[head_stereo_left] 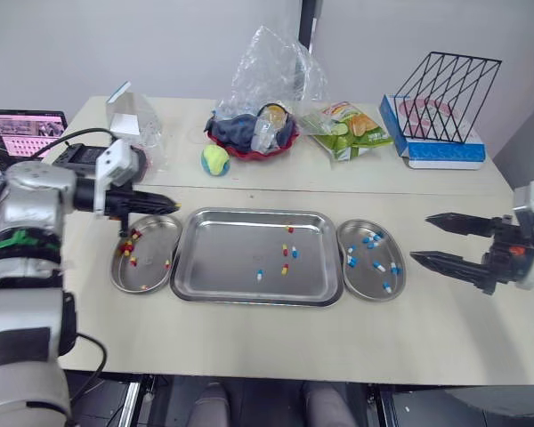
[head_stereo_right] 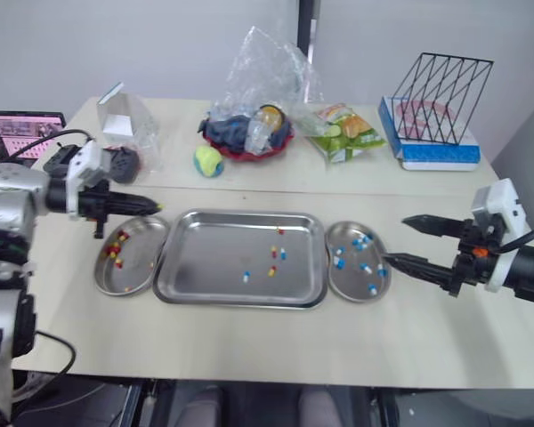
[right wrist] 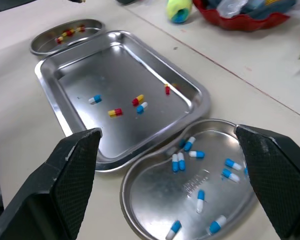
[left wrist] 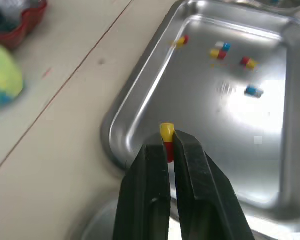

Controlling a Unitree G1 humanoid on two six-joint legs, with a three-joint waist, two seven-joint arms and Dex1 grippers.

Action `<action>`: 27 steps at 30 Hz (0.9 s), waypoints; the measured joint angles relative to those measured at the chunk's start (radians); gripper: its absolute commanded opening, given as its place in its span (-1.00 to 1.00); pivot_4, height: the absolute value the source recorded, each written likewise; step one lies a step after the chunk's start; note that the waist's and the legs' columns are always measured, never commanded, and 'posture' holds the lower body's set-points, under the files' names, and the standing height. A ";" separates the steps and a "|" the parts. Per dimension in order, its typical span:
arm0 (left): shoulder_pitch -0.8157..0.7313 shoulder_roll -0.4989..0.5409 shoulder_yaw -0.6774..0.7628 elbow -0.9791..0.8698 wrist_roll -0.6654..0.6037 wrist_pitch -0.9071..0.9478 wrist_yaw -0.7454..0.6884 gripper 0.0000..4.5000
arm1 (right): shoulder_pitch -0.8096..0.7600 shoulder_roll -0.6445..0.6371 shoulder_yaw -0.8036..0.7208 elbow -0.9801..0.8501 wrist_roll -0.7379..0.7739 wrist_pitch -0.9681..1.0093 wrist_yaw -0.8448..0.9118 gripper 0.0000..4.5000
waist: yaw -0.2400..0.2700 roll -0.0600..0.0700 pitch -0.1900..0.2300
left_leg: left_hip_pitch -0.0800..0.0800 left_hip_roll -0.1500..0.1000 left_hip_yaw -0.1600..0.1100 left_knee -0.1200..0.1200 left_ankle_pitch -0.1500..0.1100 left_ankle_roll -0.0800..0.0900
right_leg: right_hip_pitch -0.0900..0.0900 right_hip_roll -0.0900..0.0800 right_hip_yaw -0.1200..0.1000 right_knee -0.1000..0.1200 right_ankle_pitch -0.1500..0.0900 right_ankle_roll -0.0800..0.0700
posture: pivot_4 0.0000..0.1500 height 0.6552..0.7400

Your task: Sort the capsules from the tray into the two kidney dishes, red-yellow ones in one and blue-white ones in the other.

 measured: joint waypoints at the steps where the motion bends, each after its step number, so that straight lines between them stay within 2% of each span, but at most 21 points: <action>1: 0.038 0.019 0.010 -0.016 -0.001 0.014 0.005 -0.98 | -0.005 0.000 0.008 0.010 -0.003 -0.005 0.009 1.00 | 0.004 0.000 0.000 | 0.000 0.000 0.000 0.000 0.000 0.000 | 0.000 0.000 0.000 0.001 0.000 0.000 | 1.00 0.95; 3: 0.144 0.054 0.039 -0.081 -0.027 0.063 0.015 -0.98 | -0.025 0.000 0.035 0.042 -0.017 -0.020 0.032 1.00 | 0.010 0.000 0.000 | 0.000 0.000 0.000 0.000 0.000 0.000 | 0.000 0.000 0.000 0.001 0.000 0.000 | 1.00 0.95; 9: 0.323 0.057 0.097 -0.264 -0.075 0.151 0.094 -0.98 | -0.101 0.013 0.117 0.102 -0.057 -0.056 0.066 1.00 | 0.020 0.000 0.000 | 0.000 0.000 0.000 0.000 0.000 0.000 | 0.000 0.000 0.000 0.001 0.000 0.000 | 1.00 0.95; 14: 0.400 0.030 0.091 -0.323 -0.072 0.177 0.166 -0.98 | -0.147 0.016 0.155 0.139 -0.083 -0.070 0.087 1.00 | 0.018 0.000 0.000 | 0.000 0.001 0.000 0.000 0.000 0.000 | -0.001 0.001 -0.001 0.002 0.000 0.000 | 1.00 0.95; 27: 0.353 0.044 0.116 -0.325 -0.142 0.272 0.177 0.93 | -0.147 0.017 0.157 0.146 -0.094 -0.075 0.108 1.00 | 0.017 0.000 0.000 | 0.000 0.001 0.000 0.000 0.000 0.000 | -0.001 0.001 0.000 0.001 0.000 0.000 | 1.00 0.95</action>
